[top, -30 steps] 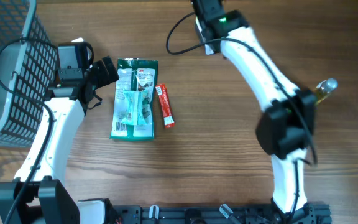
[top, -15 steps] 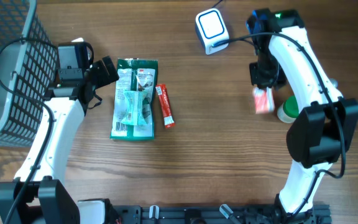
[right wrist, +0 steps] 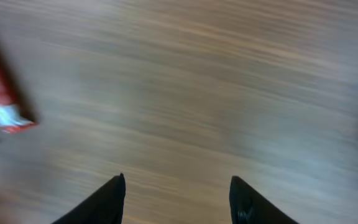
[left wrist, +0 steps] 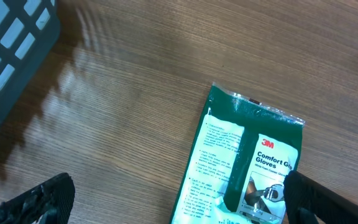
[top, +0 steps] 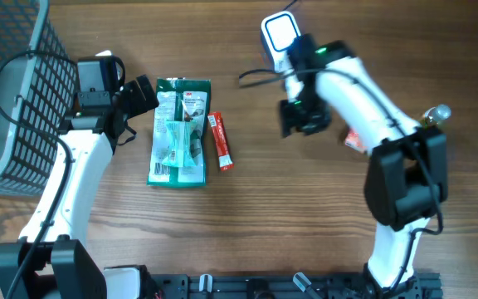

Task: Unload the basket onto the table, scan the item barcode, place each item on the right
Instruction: 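Move the right gripper over the red stick snack, then lower the right gripper onto the red stick's end and close it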

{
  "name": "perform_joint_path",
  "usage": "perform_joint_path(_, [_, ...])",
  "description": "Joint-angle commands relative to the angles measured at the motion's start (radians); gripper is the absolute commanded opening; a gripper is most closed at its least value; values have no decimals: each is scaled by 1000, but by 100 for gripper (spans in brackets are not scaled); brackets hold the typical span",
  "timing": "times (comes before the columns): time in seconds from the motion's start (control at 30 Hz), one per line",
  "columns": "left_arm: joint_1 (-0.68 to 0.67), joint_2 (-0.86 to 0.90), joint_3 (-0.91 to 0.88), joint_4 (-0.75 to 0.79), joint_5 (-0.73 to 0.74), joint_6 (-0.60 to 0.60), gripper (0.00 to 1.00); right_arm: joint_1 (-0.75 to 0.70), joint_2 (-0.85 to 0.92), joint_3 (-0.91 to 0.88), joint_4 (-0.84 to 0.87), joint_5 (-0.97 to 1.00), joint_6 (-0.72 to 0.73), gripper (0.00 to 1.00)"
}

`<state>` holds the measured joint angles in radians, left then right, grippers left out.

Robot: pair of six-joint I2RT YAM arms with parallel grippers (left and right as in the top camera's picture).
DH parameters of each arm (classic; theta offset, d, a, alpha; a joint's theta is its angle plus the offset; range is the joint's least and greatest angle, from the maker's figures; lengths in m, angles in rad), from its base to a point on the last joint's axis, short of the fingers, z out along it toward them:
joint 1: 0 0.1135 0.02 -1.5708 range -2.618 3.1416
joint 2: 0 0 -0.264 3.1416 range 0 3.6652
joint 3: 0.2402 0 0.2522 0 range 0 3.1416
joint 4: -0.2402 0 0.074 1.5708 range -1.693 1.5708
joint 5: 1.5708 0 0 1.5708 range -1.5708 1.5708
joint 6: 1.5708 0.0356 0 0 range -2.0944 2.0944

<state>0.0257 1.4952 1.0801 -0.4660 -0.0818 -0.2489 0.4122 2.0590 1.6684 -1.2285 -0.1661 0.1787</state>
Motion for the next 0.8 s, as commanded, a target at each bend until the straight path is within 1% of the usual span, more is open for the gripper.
perform_joint_path(0.0, [3,-3,8,2,-10,9,99,119,12,-46,94,-53,9,54])
perform_joint_path(0.17, [3,-3,8,2,-10,9,100,238,12,-110,233,-49,96,52])
perform_joint_path(0.2, [3,-3,8,2,-10,9,100,262,12,-129,258,-49,114,50])
perform_joint_path(0.27, [3,-3,8,2,-10,9,100,284,12,-146,278,-49,113,50])
perform_joint_path(0.63, [3,-3,8,2,-10,9,100,291,12,-156,394,-36,111,50])
perform_joint_path(0.77, [3,-3,8,2,-10,9,100,291,12,-156,434,-29,110,49])
